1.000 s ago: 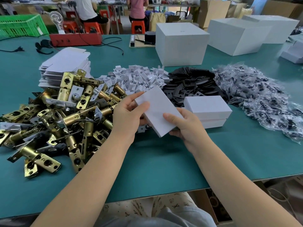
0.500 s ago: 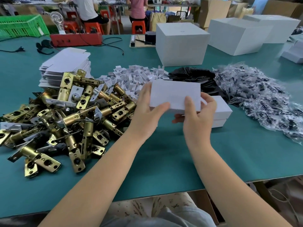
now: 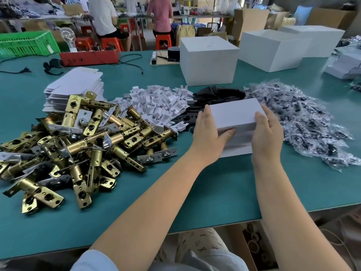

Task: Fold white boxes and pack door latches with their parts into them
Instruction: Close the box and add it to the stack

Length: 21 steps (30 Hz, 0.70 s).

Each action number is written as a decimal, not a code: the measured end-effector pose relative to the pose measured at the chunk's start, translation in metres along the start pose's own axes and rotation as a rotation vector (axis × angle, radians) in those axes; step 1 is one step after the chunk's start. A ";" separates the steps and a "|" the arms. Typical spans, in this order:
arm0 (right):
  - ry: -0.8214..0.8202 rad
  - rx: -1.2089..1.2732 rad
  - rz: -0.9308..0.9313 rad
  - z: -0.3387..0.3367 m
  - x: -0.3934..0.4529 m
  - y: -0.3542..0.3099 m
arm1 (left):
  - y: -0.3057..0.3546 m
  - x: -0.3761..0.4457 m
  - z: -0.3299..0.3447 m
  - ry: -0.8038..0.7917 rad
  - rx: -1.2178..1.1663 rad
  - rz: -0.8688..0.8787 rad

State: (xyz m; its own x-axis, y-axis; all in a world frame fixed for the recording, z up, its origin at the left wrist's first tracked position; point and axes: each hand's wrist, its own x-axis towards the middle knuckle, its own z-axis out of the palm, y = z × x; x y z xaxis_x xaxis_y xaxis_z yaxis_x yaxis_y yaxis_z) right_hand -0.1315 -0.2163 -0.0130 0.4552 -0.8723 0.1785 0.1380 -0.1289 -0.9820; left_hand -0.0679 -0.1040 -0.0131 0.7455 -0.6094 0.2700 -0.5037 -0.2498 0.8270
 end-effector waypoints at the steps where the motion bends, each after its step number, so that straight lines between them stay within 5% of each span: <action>1: -0.013 0.013 0.027 -0.001 0.002 0.004 | -0.001 0.003 0.001 -0.009 0.012 -0.005; 13: -0.064 0.093 0.196 0.001 0.010 0.012 | -0.005 -0.004 0.009 -0.010 -0.391 -0.234; 21: -0.059 0.080 0.137 0.000 0.012 0.013 | -0.018 -0.012 0.013 -0.064 -0.076 -0.113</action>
State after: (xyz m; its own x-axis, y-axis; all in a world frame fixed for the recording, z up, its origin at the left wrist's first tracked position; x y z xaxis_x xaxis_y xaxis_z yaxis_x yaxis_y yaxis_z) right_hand -0.1237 -0.2288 -0.0238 0.5249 -0.8497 0.0489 0.1398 0.0294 -0.9897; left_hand -0.0737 -0.1021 -0.0373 0.7653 -0.6276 0.1429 -0.3815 -0.2635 0.8860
